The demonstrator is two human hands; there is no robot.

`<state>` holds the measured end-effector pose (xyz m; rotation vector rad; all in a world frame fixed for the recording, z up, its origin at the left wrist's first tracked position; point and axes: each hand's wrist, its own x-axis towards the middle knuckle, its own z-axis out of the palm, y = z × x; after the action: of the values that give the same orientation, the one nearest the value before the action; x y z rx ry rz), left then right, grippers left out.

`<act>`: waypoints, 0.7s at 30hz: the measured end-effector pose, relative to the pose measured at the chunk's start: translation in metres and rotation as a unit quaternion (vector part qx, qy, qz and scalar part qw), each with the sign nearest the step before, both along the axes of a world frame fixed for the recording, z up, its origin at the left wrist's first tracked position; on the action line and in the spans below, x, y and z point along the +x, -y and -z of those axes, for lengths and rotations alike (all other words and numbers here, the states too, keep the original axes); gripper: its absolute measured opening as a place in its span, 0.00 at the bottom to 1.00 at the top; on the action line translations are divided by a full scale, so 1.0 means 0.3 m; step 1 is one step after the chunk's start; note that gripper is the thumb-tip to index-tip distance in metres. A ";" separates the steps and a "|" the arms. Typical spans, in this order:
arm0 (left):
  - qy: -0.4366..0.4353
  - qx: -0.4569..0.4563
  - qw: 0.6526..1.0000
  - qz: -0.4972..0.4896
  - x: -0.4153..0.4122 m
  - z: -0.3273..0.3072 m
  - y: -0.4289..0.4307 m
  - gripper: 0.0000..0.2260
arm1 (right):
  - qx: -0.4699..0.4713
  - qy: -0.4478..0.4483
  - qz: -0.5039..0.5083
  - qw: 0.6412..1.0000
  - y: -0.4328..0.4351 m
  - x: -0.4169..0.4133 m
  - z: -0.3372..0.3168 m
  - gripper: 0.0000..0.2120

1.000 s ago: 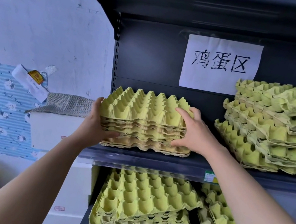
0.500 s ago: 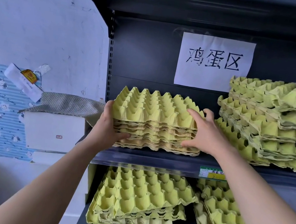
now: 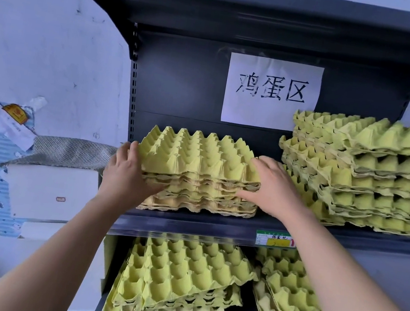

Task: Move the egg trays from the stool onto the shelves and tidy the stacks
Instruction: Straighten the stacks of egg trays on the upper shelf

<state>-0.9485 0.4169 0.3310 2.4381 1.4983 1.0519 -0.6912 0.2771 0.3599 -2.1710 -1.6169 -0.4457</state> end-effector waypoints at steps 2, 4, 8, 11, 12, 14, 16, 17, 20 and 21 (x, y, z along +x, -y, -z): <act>-0.024 0.045 0.999 0.008 0.031 -0.041 0.050 0.44 | 0.016 0.019 -0.015 1.000 0.047 0.009 -0.028 0.36; -0.041 0.082 0.995 0.035 0.092 -0.081 0.113 0.37 | 0.024 0.037 -0.015 0.999 0.107 0.032 -0.062 0.31; -0.031 0.120 0.987 0.104 0.264 -0.167 0.261 0.29 | 0.053 0.058 -0.004 0.997 0.262 0.128 -0.147 0.26; 0.004 0.153 0.975 0.162 0.417 -0.231 0.357 0.26 | 0.082 0.081 0.003 0.993 0.392 0.239 -0.210 0.27; 0.015 0.160 0.971 0.177 0.474 -0.252 0.387 0.26 | 0.089 0.088 0.009 0.992 0.432 0.284 -0.231 0.27; 0.030 0.170 0.965 0.198 0.597 -0.290 0.447 0.26 | 0.099 0.105 0.024 0.989 0.499 0.393 -0.270 0.28; 0.034 0.175 0.961 0.213 0.727 -0.321 0.506 0.28 | 0.110 0.114 0.036 0.987 0.550 0.520 -0.304 0.28; 0.035 0.174 0.959 0.219 0.794 -0.334 0.531 0.29 | 0.114 0.113 0.041 0.986 0.571 0.590 -0.319 0.29; 0.019 0.169 0.960 0.221 0.975 -0.353 0.578 0.33 | 0.102 0.112 0.060 0.987 0.613 0.789 -0.343 0.31; 0.008 0.164 0.963 0.213 1.026 -0.356 0.585 0.34 | 0.090 0.112 0.068 0.987 0.620 0.853 -0.346 0.32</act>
<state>-0.6406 0.2415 0.4378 2.7773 0.7755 1.2913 -0.4354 0.0911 0.4639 -2.1642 -1.4768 -0.8703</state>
